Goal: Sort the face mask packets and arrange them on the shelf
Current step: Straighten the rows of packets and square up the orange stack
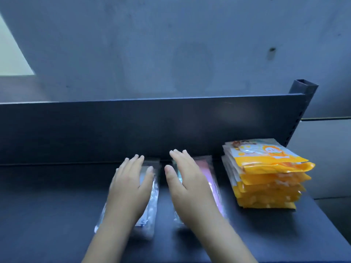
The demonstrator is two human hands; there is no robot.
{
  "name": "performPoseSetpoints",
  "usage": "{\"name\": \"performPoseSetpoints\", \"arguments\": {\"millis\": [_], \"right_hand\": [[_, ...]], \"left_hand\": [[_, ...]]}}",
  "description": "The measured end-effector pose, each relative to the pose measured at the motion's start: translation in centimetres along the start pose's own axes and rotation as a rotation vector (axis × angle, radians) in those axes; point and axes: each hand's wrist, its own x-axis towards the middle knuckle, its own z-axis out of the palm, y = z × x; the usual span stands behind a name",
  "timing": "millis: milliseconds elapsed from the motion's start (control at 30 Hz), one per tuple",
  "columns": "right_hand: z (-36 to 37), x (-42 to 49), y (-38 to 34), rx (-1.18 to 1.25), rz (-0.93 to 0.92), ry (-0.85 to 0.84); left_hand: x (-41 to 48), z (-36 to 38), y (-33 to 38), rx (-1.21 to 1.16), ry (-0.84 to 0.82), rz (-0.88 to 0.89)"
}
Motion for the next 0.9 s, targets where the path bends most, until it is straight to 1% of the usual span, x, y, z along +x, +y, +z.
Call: {"name": "performPoseSetpoints", "arguments": {"millis": [67,133,233,333,500,600,667,733,800,867,900], "right_hand": [[2.6,-0.1,-0.9,0.132,0.095,-0.037],[5.2,-0.1,-1.5,0.200,0.171,-0.052],[8.8,-0.1,-1.8,0.220,0.270,-0.052],[11.3,-0.5,-1.6,0.207,0.347,0.013],[12.7,-0.6,-1.3,0.389,0.510,0.077],[13.1,-0.5,-1.5,0.431,0.540,0.081],[13.2,-0.5,-1.5,0.425,0.545,0.083],[13.2,-0.6,-1.7,0.401,0.539,0.087],[13.2,-0.7,-1.9,0.312,0.502,0.083],[12.9,-0.9,-2.2,0.102,0.426,0.067],[12.7,-1.0,-2.3,-0.020,0.383,0.067]], "left_hand": [[0.2,-1.2,-2.5,-0.070,-0.024,-0.060],[0.5,-2.2,-4.4,-0.181,-0.049,-0.102],[1.0,-2.9,-6.6,-0.332,-0.113,-0.161],[1.5,-2.6,-8.9,-0.411,-0.202,-0.240],[1.5,-3.1,-10.3,-0.543,-0.314,-0.343],[1.5,-3.4,-10.6,-0.703,-0.397,-0.368],[1.6,-3.3,-10.9,-0.768,-0.415,-0.399],[1.6,-3.4,-10.9,-0.772,-0.429,-0.381],[1.7,-3.5,-10.7,-0.720,-0.427,-0.330],[1.8,-3.5,-10.7,-0.527,-0.396,-0.217],[1.9,-3.6,-10.6,-0.364,-0.363,-0.118]]}}
